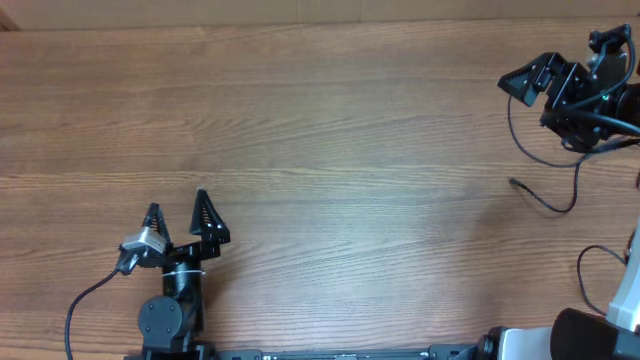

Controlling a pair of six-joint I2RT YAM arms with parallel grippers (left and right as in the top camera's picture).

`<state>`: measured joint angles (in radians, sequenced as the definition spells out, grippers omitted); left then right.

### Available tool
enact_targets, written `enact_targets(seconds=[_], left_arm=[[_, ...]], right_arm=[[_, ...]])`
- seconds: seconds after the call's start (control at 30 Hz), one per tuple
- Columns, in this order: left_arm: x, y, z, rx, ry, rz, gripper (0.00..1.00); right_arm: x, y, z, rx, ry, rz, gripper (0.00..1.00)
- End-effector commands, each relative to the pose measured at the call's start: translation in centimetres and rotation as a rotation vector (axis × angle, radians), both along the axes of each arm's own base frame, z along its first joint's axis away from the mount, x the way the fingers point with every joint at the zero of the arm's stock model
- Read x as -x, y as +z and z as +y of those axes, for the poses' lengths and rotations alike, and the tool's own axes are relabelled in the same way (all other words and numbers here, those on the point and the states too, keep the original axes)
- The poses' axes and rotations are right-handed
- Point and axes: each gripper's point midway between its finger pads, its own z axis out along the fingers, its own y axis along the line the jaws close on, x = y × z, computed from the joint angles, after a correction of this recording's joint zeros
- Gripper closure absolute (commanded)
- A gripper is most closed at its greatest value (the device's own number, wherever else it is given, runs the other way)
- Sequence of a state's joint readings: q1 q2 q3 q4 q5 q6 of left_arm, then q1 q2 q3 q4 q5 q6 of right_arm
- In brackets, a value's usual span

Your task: Untangle cables

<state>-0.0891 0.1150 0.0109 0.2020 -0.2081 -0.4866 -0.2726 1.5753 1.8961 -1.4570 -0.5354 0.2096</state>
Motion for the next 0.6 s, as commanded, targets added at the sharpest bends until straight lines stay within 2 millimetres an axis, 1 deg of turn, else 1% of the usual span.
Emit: enact_targets(seconds=[0.0, 0.03, 0.07, 0.1, 0.17, 0.27, 0.57], left_arm=[[0.6, -1.0, 0.6, -0.171, 0.041, 0.052, 0.0], [0.6, -2.1, 0.7, -0.198, 0.046, 0.098, 0.0], [0.7, -3.6, 0.8, -0.205, 0.048, 0.163, 0.0], [0.7, -4.1, 0.8, -0.211, 0.046, 0.183, 0.0], [0.6, -4.1, 0.3, -0.304, 0.019, 0.191, 0.0], [0.6, -4.2, -0.1, -0.394, -0.006, 0.201, 0.01], [0.6, -4.1, -0.1, -0.394, -0.004, 0.198, 0.0]], right_arm=[[0.3, 0.8, 0.2, 0.005, 0.005, -0.029, 0.0], [0.3, 0.8, 0.2, 0.005, 0.006, -0.029, 0.0], [0.3, 0.8, 0.2, 0.005, 0.006, -0.029, 0.0], [0.3, 0.8, 0.2, 0.005, 0.005, -0.029, 0.0], [0.3, 0.8, 0.2, 0.005, 0.006, -0.029, 0.0], [0.3, 0.8, 0.2, 0.005, 0.005, -0.029, 0.0], [0.3, 0.8, 0.2, 0.005, 0.006, -0.029, 0.0]])
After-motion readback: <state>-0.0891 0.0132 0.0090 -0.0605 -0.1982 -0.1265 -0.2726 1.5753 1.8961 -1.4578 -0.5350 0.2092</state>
